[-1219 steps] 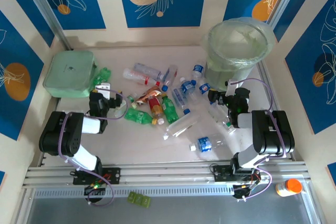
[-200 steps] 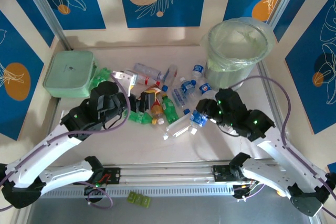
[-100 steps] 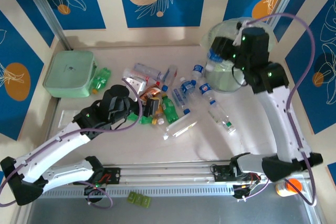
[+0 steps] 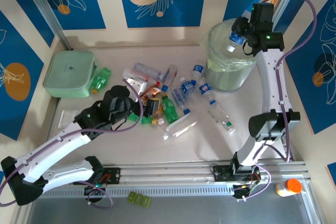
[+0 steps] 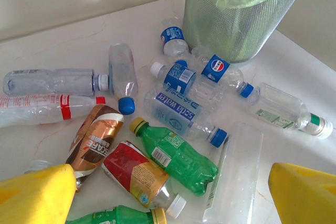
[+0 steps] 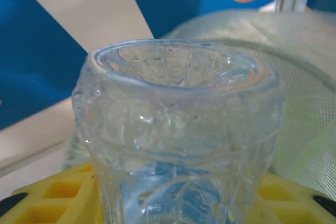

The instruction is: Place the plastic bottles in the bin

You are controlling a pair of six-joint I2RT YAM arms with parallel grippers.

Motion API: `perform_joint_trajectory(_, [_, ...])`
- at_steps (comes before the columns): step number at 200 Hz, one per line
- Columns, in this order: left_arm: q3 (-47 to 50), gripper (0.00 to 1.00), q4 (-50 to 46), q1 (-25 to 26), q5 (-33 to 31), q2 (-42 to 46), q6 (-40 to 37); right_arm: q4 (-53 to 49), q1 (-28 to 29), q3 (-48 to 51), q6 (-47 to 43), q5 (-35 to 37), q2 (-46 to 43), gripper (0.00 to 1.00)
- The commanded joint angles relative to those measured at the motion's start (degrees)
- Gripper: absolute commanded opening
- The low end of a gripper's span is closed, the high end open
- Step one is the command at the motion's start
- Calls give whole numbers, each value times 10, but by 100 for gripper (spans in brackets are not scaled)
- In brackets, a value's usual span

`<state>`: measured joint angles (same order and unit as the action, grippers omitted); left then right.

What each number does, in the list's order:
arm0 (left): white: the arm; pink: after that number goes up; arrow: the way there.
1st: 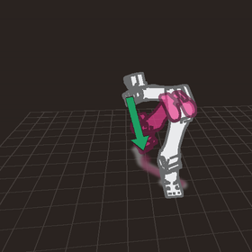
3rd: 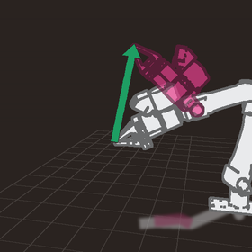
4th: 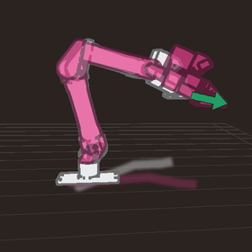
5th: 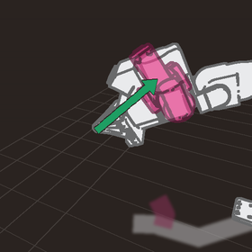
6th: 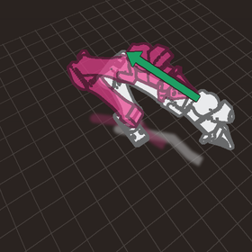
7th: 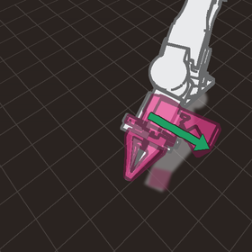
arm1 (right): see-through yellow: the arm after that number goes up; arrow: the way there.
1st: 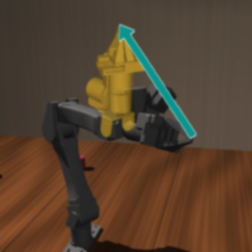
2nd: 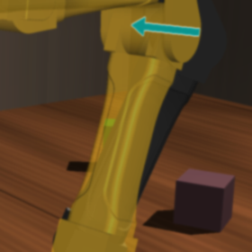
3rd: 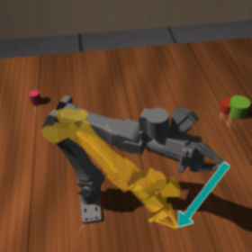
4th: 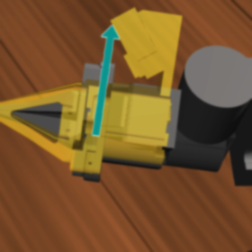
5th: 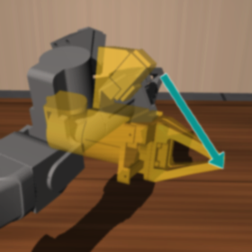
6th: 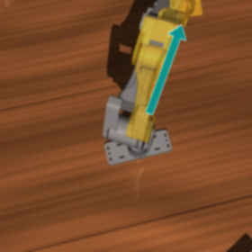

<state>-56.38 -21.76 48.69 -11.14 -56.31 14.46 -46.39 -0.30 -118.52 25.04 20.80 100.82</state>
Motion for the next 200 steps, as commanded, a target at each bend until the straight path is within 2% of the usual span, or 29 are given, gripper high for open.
perform_joint_trajectory(1, [4,94,17,5,-7,9,-12,-38,-4,-17,-2,-16,21,48])
perform_joint_trajectory(61, [5,94,19,5,-10,10,-14,-78,-4,-26,14,-42,92,49])
perform_joint_trajectory(110, [5,94,20,5,-13,9,-16,-180,-2,-150,16,-52,217,50])
perform_joint_trajectory(138, [6,95,20,6,-13,8,-17,-198,-1,-179,12,-62,255,53])
perform_joint_trajectory(171, [6,95,19,6,-16,8,-20,-213,-3,-200,8,-80,278,61])
perform_joint_trajectory(188, [6,94,19,6,-10,10,-22,-224,-4,-211,2,-79,281,75])
perform_joint_trajectory(200, [6,94,20,6,-11,10,-22,-228,-4,-215,-2,-77,277,81])
